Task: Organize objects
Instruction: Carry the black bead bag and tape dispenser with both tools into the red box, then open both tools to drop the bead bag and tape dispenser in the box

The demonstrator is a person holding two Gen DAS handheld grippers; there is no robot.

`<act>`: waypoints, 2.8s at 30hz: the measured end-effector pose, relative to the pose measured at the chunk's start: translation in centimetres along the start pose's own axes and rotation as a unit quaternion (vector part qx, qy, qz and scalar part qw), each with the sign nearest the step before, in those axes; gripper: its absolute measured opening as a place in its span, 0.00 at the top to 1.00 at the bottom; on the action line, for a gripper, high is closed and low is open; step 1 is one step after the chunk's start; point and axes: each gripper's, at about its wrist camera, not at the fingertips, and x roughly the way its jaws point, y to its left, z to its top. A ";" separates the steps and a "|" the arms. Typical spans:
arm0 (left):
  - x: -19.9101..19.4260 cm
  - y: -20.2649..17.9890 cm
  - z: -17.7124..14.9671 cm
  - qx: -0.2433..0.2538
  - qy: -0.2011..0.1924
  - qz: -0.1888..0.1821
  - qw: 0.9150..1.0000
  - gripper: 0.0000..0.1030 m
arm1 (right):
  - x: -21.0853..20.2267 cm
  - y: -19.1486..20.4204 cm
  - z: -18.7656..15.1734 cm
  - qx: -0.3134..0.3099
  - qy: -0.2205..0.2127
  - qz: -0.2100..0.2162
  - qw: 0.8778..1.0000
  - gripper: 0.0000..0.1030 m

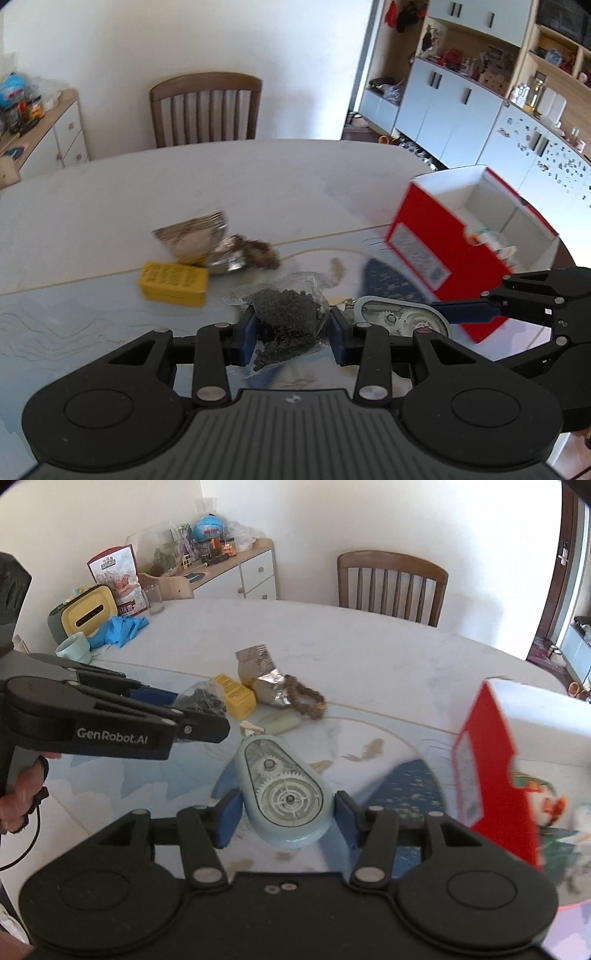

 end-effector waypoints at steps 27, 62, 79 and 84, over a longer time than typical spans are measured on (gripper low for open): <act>2.4 -17.7 5.3 0.051 -0.015 -0.028 0.998 0.63 | -10.0 -16.1 -2.5 0.039 -0.043 -0.056 0.997 0.49; 14.9 -28.3 8.1 0.123 0.059 -0.016 0.990 0.63 | -3.4 -30.1 -3.2 0.085 0.039 -0.135 0.986 0.48; 18.8 -27.8 7.8 0.119 0.116 -0.013 0.986 0.62 | -0.6 -29.7 -4.5 0.061 0.071 -0.130 0.987 0.48; 19.3 -28.1 8.0 0.126 0.124 -0.013 0.984 0.61 | -0.6 -29.9 -4.7 0.067 0.075 -0.135 0.986 0.45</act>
